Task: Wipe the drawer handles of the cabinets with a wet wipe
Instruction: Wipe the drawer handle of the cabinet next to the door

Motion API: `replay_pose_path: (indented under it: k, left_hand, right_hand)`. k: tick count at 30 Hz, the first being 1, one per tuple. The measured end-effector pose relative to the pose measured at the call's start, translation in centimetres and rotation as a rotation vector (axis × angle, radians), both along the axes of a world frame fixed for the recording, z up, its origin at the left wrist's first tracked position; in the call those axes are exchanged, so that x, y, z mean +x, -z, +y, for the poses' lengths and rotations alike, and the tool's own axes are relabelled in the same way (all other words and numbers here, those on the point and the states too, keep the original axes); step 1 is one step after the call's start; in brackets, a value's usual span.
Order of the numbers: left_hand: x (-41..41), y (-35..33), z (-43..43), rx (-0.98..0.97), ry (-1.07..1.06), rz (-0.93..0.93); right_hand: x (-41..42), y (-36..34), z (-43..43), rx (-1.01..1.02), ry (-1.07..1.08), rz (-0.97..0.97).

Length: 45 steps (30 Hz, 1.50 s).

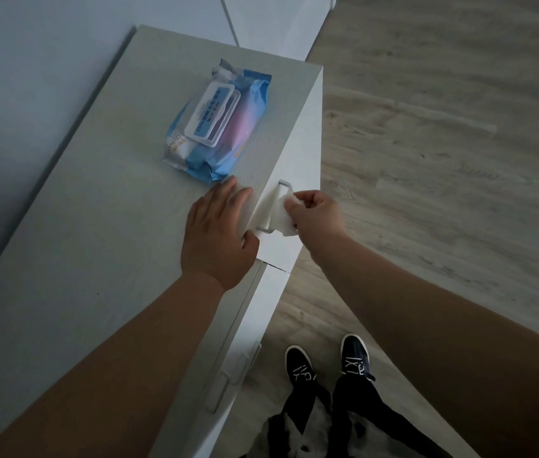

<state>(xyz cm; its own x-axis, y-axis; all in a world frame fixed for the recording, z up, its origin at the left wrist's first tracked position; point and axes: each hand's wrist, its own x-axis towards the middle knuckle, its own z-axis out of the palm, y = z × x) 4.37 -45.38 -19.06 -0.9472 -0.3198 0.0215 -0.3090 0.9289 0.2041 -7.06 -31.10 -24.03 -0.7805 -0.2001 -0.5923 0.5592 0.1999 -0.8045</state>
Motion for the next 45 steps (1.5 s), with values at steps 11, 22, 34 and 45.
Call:
replay_pose_path:
  k: [11,22,34,45]
  left_hand:
    - [-0.2,-0.1,0.0,0.005,0.007,0.04]
    - [-0.2,0.1,-0.1,-0.022,0.006,0.04]
    - [-0.1,0.3,-0.2,-0.022,0.014,0.043]
    - [0.0,0.4,-0.3,-0.022,0.017,0.047]
  right_hand:
    - [-0.8,0.9,0.6,0.024,-0.065,0.041]
    - [-1.3,0.1,0.9,0.108,-0.15,0.197]
    - [-3.4,-0.5,1.2,0.148,-0.133,0.26]
    - [-3.9,-0.3,0.5,0.145,-0.164,0.266]
